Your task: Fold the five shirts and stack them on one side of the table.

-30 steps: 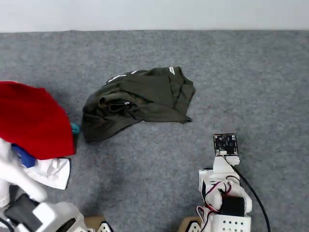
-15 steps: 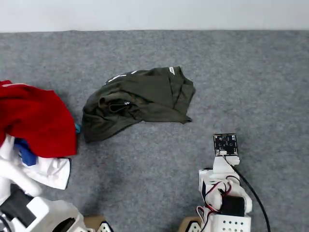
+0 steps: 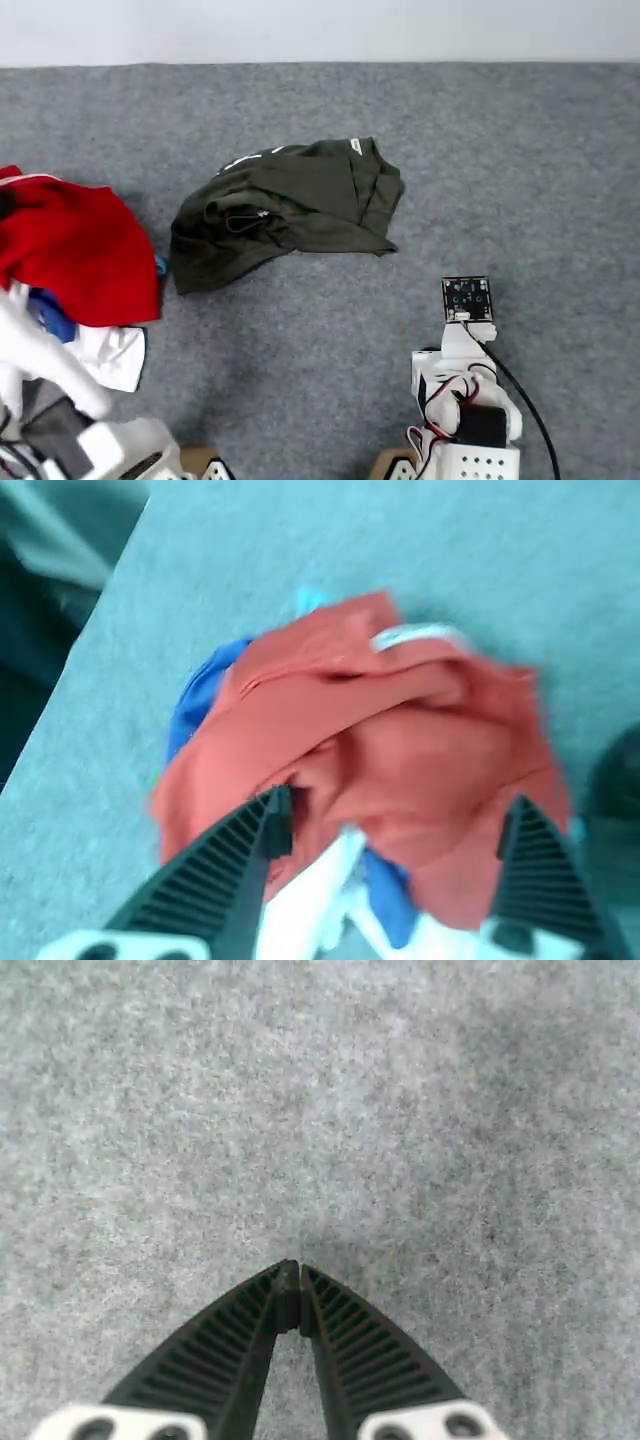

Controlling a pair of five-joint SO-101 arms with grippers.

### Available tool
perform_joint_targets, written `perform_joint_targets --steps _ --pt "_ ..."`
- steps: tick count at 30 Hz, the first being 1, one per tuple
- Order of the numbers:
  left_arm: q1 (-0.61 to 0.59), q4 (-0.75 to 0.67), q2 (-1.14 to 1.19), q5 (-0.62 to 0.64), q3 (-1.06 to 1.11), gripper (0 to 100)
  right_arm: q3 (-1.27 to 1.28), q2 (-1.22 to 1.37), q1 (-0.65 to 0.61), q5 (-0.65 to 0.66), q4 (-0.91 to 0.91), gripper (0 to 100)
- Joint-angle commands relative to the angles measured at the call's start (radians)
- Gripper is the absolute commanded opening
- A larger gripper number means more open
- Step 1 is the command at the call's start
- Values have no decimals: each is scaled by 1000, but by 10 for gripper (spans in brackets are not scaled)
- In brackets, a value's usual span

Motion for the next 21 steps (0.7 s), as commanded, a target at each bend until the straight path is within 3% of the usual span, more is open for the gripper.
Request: perform_joint_targets --steps 1,12,15,21 --pt "137 25 -98 29 47 251 14 -8 -4 3 5 9" --pt "611 23 -172 31 340 113 14 -7 -22 15 4 9" --pt "723 -8 -172 31 463 100 6 -10 -2 107 2 9" --pt "789 -178 -172 25 714 86 -166 -1 39 195 -107 9"
